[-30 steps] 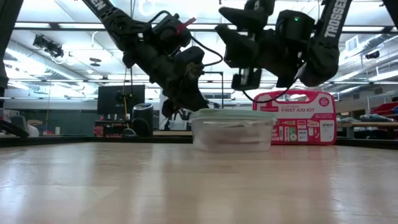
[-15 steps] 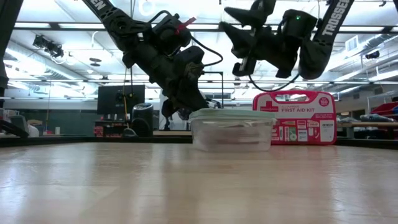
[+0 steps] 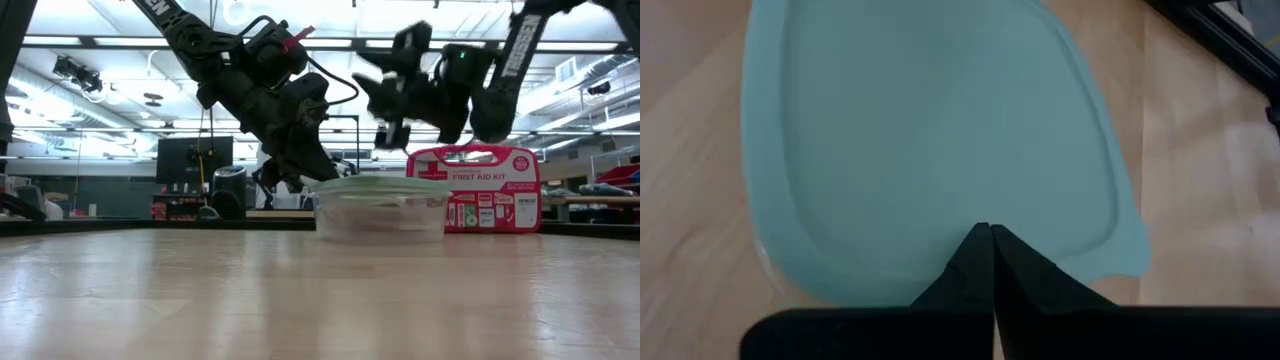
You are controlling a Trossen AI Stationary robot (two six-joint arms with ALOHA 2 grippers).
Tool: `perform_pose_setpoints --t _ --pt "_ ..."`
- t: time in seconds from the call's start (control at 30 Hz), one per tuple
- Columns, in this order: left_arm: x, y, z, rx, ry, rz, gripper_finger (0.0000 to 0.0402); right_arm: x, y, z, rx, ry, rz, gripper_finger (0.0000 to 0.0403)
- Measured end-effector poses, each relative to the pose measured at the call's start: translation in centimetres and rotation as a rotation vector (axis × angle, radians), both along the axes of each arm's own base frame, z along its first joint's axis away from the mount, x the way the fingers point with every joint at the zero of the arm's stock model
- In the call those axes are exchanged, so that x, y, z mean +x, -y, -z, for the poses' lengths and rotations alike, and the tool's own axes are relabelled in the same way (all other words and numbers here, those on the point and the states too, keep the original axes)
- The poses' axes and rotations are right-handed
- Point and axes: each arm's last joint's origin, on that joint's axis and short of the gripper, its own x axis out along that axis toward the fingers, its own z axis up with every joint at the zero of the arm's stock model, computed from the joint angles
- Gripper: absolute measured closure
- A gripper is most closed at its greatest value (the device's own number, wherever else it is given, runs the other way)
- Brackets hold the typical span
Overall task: Roll bandage
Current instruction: Close the transparent food container lid
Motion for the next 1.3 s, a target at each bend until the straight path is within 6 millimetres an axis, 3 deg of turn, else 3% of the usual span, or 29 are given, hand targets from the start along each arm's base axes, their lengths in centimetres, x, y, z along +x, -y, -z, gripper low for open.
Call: perform_pose_setpoints --t 0.07,0.17,0.2,0.27,0.3,0.37,0.47,0.6,0.8,0.87,0.93,0.97,1.03,1.13,1.3 --pt "0.0 0.0 0.0 0.002 0.000 -0.002 0.0401 -0.3 0.2 -1.6 -0.026 0.056 0.014 0.0254" --pt "0.0 0.0 0.0 0.001 0.000 -0.002 0.0401 -0.6 1.4 -2.3 -0.048 0.080 0.070 0.0254" --pt "0.0 0.0 0.0 0.001 0.000 -0.002 0.0401 -0.6 2.0 -1.6 -0.056 0.041 0.090 0.0254" --pt "0.0 0.0 0.0 -0.001 0.002 -0.004 0.0401 -0.6 3.4 2.4 -0.014 -0.176 0.104 0.0254" --pt "0.1 0.0 -0.1 -0.007 0.014 0.002 0.0401 -0.7 4.0 3.9 -0.026 -0.206 0.100 0.0254" --pt "0.1 0.1 -0.3 0.000 0.022 0.003 0.0401 -0.9 3.9 4.7 -0.057 -0.176 0.057 0.0254" --pt "0.1 0.2 0.0 -0.007 0.005 0.003 0.0401 -0.7 3.2 3.0 -0.020 -0.063 0.070 0.0254" --pt "0.1 0.3 0.0 0.000 0.003 0.005 0.0401 -0.7 2.2 -1.7 -0.059 0.061 0.039 0.0254" --pt "0.1 0.3 0.0 0.002 0.003 0.003 0.0401 -1.1 1.2 -5.2 -0.084 0.167 0.057 0.0254" --pt "0.1 0.4 -0.1 0.003 0.006 0.004 0.0401 -0.5 1.6 -3.7 -0.091 0.088 0.081 0.0254" --pt "0.2 0.4 -0.1 0.003 0.007 0.004 0.0401 0.3 2.4 1.2 -0.046 -0.170 0.090 0.0254" --pt "0.3 0.4 -0.3 0.006 0.030 0.003 0.0401 0.4 2.7 3.2 -0.060 -0.222 0.055 0.0254" --pt "0.3 0.3 -0.5 0.009 0.032 0.002 0.0400 0.6 2.6 4.8 -0.080 -0.211 0.005 0.0254" --pt "0.2 0.4 -0.1 0.001 0.015 0.001 0.0400 1.2 2.1 3.7 -0.041 -0.052 0.036 0.0254" --pt "0.2 0.5 -0.1 0.000 0.010 0.007 0.0400 1.9 1.3 1.2 -0.029 -0.007 -0.015 0.0254"
